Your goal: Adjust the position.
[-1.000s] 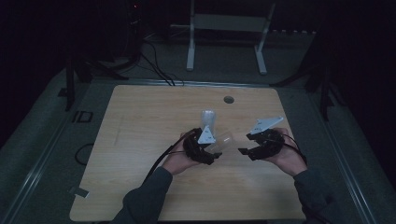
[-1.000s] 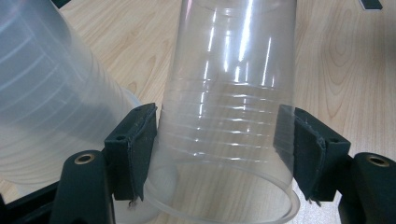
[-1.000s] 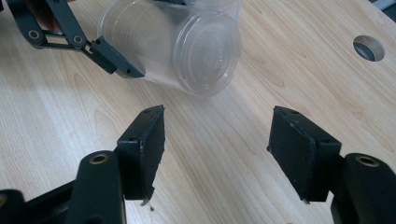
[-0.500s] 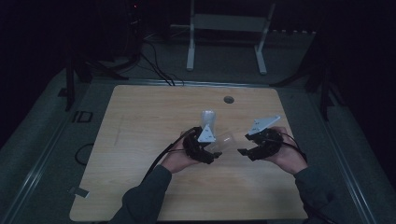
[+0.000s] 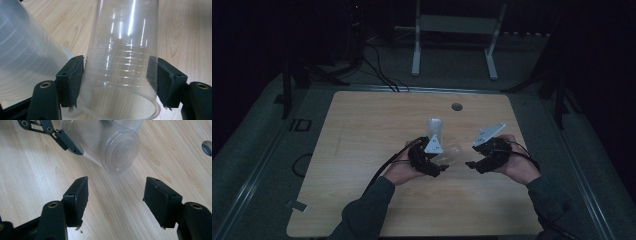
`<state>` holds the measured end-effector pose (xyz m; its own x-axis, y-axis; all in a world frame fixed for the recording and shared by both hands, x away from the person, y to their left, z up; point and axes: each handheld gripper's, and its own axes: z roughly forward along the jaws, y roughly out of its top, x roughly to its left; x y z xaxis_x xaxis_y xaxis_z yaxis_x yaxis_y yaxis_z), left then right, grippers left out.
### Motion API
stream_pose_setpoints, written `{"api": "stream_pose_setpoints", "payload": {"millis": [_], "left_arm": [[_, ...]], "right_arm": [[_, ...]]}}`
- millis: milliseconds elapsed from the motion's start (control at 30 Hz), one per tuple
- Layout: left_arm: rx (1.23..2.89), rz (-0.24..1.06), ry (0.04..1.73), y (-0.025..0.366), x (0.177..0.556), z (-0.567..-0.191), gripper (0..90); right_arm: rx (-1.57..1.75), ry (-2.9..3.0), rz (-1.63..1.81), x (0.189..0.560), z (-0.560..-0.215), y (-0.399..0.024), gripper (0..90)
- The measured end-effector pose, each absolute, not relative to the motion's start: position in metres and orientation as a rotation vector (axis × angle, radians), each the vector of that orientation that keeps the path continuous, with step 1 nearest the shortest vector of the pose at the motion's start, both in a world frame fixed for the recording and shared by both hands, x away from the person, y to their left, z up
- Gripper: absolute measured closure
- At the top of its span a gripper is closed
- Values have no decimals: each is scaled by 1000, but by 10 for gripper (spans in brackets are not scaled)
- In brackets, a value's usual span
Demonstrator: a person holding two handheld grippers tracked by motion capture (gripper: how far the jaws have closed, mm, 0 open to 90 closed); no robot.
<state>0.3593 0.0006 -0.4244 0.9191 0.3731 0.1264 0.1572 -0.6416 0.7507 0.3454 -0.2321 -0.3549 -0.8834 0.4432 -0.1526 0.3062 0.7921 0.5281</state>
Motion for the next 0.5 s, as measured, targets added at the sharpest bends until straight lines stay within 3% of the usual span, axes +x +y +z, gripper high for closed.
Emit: {"api": "stream_pose_setpoints", "payload": {"millis": [500], "left_arm": [[2287,336,373,-1,358,-427,309]], "right_arm": [[511,2749,655,347,-349,-226,361]]}}
